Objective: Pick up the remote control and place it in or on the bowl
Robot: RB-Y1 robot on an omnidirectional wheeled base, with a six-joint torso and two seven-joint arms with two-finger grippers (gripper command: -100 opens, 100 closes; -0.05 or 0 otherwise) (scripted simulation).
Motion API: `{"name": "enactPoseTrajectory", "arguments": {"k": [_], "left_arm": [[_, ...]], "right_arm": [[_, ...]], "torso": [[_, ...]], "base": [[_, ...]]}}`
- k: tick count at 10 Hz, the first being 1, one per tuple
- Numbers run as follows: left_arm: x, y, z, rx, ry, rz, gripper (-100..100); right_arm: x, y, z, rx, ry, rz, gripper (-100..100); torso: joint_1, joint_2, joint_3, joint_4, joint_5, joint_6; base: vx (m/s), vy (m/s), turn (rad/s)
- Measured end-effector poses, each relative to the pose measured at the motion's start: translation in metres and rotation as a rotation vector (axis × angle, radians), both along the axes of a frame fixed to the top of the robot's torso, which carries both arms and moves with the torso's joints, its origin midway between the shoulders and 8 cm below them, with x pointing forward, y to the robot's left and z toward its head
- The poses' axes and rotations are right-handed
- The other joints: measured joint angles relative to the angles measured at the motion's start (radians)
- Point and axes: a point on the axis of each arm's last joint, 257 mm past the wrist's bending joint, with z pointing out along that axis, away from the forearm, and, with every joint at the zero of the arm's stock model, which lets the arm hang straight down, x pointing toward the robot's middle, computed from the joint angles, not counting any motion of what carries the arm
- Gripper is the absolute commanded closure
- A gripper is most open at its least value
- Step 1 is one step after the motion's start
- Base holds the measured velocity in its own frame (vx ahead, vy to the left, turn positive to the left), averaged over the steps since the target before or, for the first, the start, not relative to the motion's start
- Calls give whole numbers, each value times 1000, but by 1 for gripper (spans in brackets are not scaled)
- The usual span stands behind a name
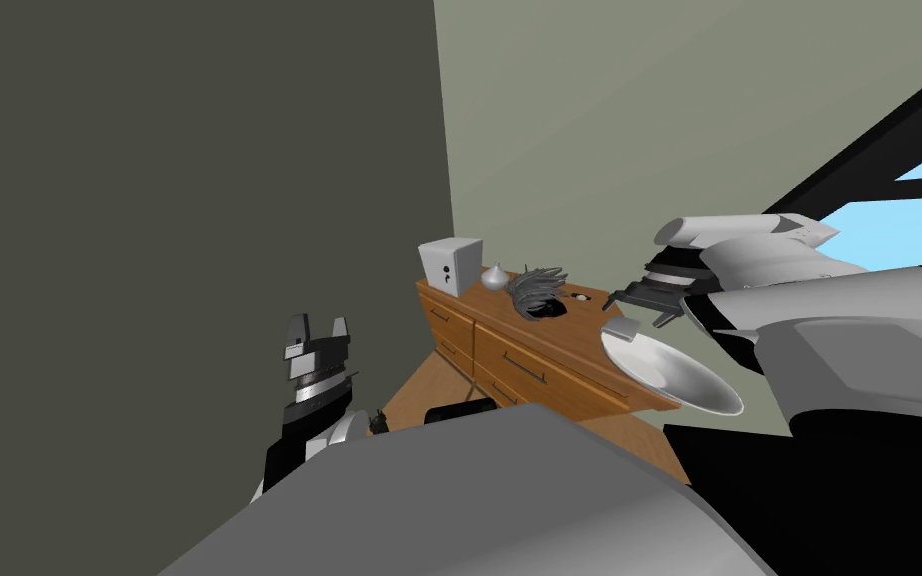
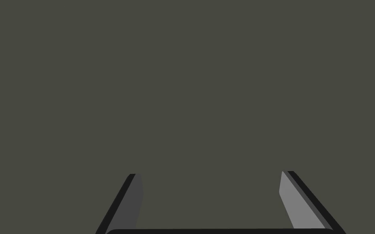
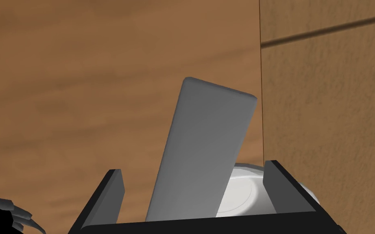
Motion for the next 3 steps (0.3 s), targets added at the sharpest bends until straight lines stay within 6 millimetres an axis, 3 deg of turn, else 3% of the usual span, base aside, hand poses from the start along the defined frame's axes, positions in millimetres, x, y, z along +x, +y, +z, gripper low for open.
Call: {"name": "enactPoseTrajectory", "arguments": {"k": [3], "left_arm": [[0,0,0,0,0,0,0]], "right_arm": [[0,0,0,0,0,0,0]], "torso": [[0,0,0,0,0,0]], "base": [[0,0,0]]}}
